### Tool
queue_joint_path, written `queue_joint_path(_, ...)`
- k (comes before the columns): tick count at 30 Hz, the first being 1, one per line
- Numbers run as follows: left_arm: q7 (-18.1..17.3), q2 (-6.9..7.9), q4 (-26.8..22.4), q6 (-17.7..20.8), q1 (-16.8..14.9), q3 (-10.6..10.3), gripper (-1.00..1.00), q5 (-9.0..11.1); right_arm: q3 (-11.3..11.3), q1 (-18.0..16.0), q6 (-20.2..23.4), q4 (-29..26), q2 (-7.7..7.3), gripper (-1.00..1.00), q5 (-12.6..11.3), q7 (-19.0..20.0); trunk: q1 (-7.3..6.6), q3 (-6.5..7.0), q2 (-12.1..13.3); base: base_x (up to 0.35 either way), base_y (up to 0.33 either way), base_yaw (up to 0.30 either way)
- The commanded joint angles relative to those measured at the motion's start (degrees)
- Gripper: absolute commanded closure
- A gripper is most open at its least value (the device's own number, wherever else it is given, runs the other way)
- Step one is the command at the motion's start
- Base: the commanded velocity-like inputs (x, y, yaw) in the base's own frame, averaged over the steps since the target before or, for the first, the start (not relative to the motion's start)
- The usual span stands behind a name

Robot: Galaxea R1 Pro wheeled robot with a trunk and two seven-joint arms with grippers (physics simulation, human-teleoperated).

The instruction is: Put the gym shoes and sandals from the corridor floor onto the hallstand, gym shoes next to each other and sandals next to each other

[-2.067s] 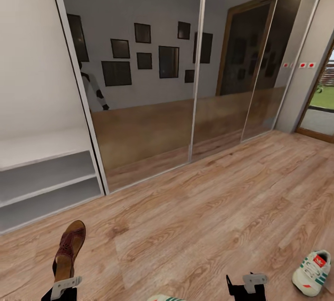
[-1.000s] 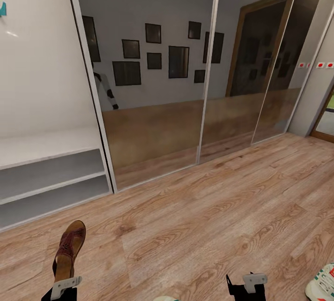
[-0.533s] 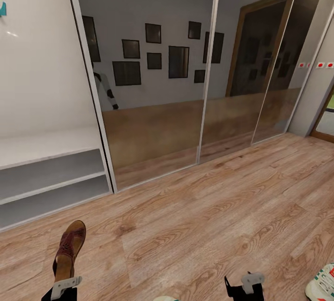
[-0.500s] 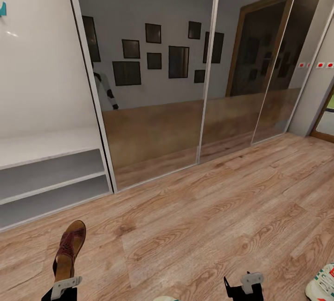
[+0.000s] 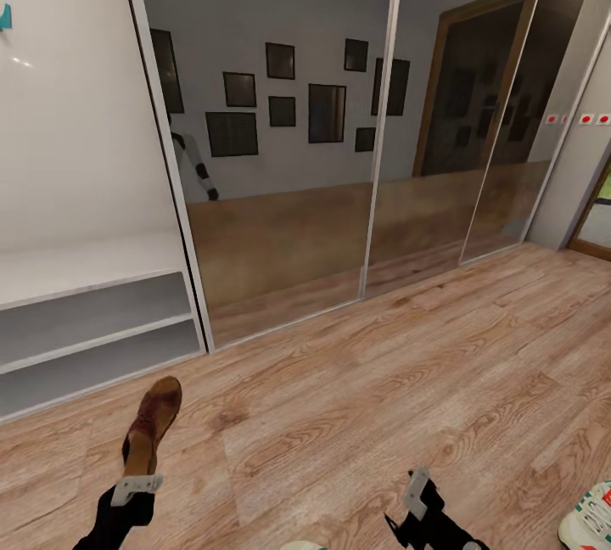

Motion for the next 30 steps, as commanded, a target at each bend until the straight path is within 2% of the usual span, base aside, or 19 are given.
queue_joint_path(1, -2.9, -0.01, -0.1, 2.0, -1.6, 0.8, 1.0, -2.0, -0.1, 0.0, 1.6, -0.8, -0.96, -1.0, 0.7, 3.1, -0.01, -0.06, 0.0, 0.0, 0.0, 0.0)
queue_joint_path(4, -7.2, 0.01, -0.2, 8.2, -5.6, 0.8, 1.0, -4.7, -0.2, 0.0, 3.0, -1.4, -2.04, -1.0, 0.8, 5.9, -0.01, -0.06, 0.0, 0.0, 0.0, 0.0)
queue_joint_path(5, -9.3, 0.0, -0.3, 11.3, -8.0, 0.8, 1.0, -5.4, -0.3, 0.0, 3.2, -1.5, -2.23, -1.0, 0.8, 6.4, -0.01, -0.06, 0.0, 0.0, 0.0, 0.0)
queue_joint_path(9, -14.3, -0.05, -0.3, 15.4, -11.7, 0.8, 1.0, -6.9, -0.3, 0.0, 3.4, -1.6, -2.39, -1.0, 0.7, 6.8, -0.01, -0.06, 0.0, 0.0, 0.0, 0.0)
queue_joint_path(17, -16.4, -0.25, -0.4, 16.1, -12.3, 0.4, 1.0, -7.8, -0.3, 0.0, 3.6, -1.6, -2.49, -1.0, 0.7, 6.7, -0.01, -0.06, 0.0, 0.0, 0.0, 0.0)
queue_joint_path(20, -16.7, -0.25, -0.4, 16.3, -12.5, -1.0, 1.0, -7.8, -0.3, 0.0, 3.7, -1.5, -2.46, -1.0, 0.7, 6.6, -0.01, -0.06, 0.0, 0.0, 0.0, 0.0)
queue_joint_path(23, -16.9, -0.35, -0.5, 16.6, -13.0, -2.6, 1.0, -7.8, -0.3, 0.0, 3.8, -1.2, -2.45, -1.0, 0.7, 6.4, 0.65, -0.6, -1.2, 0.0, 0.0, 0.0)
queue_joint_path(27, -17.2, -0.39, -0.5, 16.6, -13.8, -2.9, 1.0, -7.7, -0.3, 0.0, 3.8, -1.1, -2.44, -1.0, 0.7, 6.4, 1.53, -1.32, -2.8, 0.0, 0.0, 0.0)
queue_joint_path(30, -19.4, -0.53, -0.5, 16.8, -15.4, -3.0, 1.0, -7.7, -0.3, 0.0, 3.8, -0.9, -2.43, -1.0, 0.6, 6.3, 2.19, -1.86, -4.0, 0.0, 0.0, 0.0)
